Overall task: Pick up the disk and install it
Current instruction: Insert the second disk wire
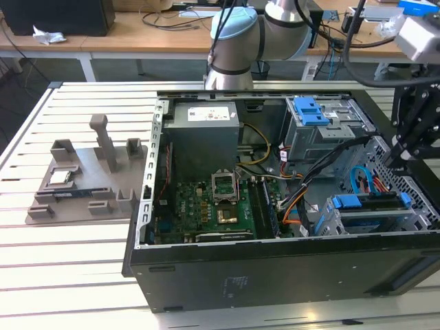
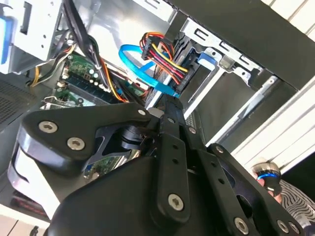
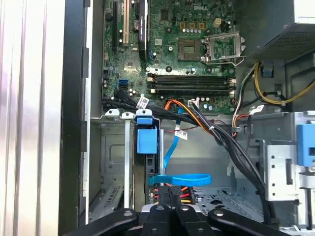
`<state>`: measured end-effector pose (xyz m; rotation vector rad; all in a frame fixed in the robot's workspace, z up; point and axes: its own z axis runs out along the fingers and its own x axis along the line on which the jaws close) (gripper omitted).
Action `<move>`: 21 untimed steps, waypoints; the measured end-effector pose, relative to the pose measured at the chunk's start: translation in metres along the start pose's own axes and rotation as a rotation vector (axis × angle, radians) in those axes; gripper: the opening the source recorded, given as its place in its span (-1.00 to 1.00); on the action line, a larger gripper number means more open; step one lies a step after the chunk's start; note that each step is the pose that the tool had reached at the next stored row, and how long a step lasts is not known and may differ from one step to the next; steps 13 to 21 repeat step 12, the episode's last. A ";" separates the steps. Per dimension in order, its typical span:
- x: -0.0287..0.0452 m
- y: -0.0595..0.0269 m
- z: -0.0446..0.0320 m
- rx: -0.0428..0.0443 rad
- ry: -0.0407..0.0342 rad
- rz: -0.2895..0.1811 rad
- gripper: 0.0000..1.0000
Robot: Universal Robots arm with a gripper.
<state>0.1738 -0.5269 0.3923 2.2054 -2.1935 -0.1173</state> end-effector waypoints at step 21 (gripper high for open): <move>-0.0013 0.0008 -0.0106 0.0000 0.0001 0.000 -0.80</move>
